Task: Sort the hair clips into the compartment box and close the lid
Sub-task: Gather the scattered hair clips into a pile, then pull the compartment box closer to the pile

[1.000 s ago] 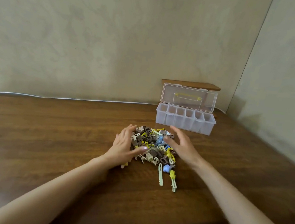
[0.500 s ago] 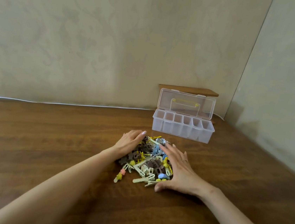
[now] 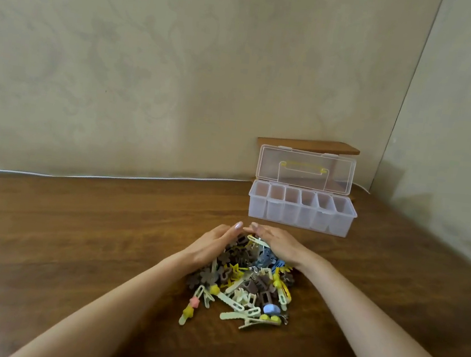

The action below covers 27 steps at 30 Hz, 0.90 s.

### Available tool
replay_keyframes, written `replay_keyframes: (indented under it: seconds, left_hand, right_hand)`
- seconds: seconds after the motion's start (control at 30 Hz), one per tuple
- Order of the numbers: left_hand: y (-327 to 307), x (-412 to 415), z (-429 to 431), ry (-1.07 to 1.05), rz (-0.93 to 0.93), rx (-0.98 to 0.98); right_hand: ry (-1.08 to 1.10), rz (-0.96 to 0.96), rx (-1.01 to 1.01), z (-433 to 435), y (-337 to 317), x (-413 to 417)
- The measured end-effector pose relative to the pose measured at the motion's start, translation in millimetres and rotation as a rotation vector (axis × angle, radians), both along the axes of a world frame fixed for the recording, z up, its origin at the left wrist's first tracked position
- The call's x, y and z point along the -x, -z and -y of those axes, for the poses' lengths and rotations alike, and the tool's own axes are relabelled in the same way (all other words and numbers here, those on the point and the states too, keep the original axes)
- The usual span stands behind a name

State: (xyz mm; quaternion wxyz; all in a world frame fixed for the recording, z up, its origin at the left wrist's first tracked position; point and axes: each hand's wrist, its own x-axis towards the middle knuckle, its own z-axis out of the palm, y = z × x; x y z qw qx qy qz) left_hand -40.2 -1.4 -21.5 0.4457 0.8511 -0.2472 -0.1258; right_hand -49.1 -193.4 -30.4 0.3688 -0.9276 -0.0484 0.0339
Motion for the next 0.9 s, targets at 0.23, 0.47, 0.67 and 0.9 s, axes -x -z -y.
replay_keyframes:
  seconds: [0.23,0.47,0.67,0.9]
  left_hand:
    - [6.5,24.4,-9.4,0.033,-0.039,0.054]
    - [-5.4,12.6,0.9,-0.197,0.04,0.292]
    - [-6.9,-16.8,1.6,-0.285,0.124,0.161]
    - [-14.9,16.9,5.8,0.059,0.498,0.137]
  right_hand:
    - [-0.083,-0.007,0.013,2.4,-4.1,38.8]
    - [0.246,0.544,-0.03,13.1,-30.8,30.5]
    - [0.501,0.352,0.231,51.9,-32.5,-6.0]
    - [0.443,0.331,0.166,55.5,-24.1,-10.1]
